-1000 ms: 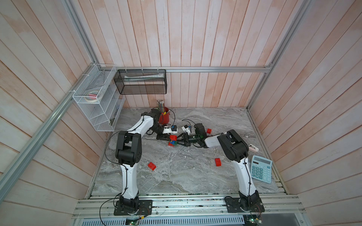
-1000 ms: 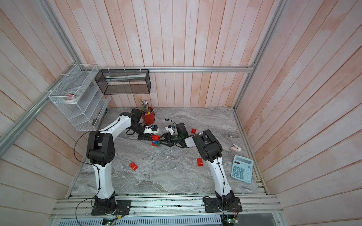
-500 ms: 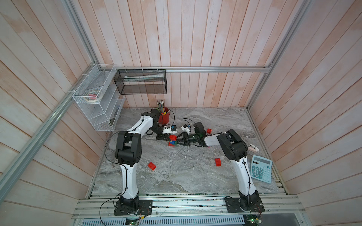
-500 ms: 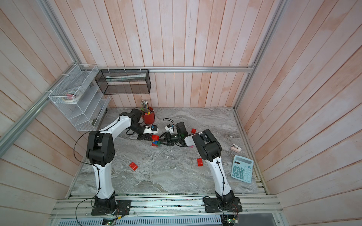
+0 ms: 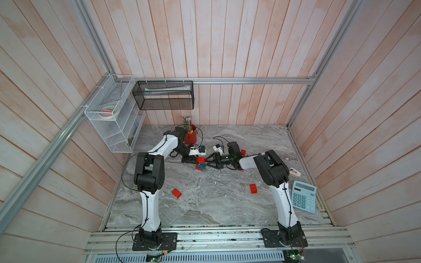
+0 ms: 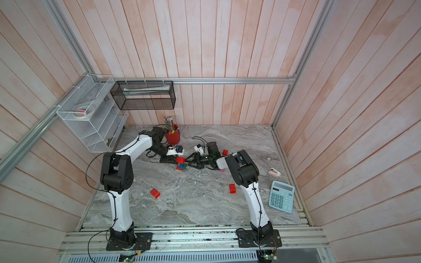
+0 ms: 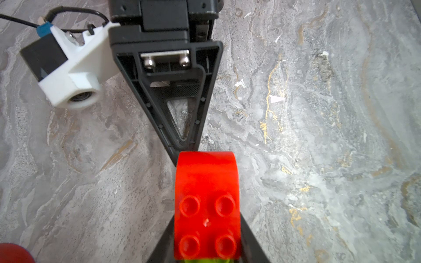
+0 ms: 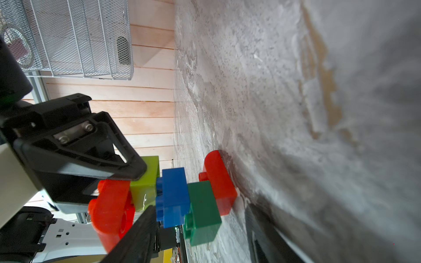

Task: Assemble the letter s with lego
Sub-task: Assemble the lego brick with the lego brick.

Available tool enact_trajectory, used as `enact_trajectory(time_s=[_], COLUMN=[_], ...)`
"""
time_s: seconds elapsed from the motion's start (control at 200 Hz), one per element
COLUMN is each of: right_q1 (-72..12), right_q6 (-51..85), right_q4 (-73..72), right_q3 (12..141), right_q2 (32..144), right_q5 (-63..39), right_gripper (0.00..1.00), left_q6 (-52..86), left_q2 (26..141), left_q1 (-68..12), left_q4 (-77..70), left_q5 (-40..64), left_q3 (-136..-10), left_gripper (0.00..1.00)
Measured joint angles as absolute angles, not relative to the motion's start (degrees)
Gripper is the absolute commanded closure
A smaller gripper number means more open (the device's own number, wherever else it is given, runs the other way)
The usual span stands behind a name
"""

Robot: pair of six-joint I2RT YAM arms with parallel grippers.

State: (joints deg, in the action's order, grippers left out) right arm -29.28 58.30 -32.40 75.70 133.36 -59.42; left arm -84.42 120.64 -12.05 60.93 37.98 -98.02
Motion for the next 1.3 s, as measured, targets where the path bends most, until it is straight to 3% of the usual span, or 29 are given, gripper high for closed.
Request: enact_trajectory(time_s=[0.89,1.3], right_q1=[-33.04,-33.91], right_q6=[68.71,72.47], right_q4=[-42.94,-46.04], right_q3=[67.83,67.83], right_q2=[130.69,131.26], right_q5=[-56.90,-56.36], right_gripper=[0.35,0.42], left_q6=[-84.25,-84.23], left_q2=[119.55,119.02], left_q1=[-11.53,-11.20], left_q4=[60.88,60.58], left_q5=[37.65,37.74], left_q3=[-96.62,-95.64], left_gripper=[0.75,0.75])
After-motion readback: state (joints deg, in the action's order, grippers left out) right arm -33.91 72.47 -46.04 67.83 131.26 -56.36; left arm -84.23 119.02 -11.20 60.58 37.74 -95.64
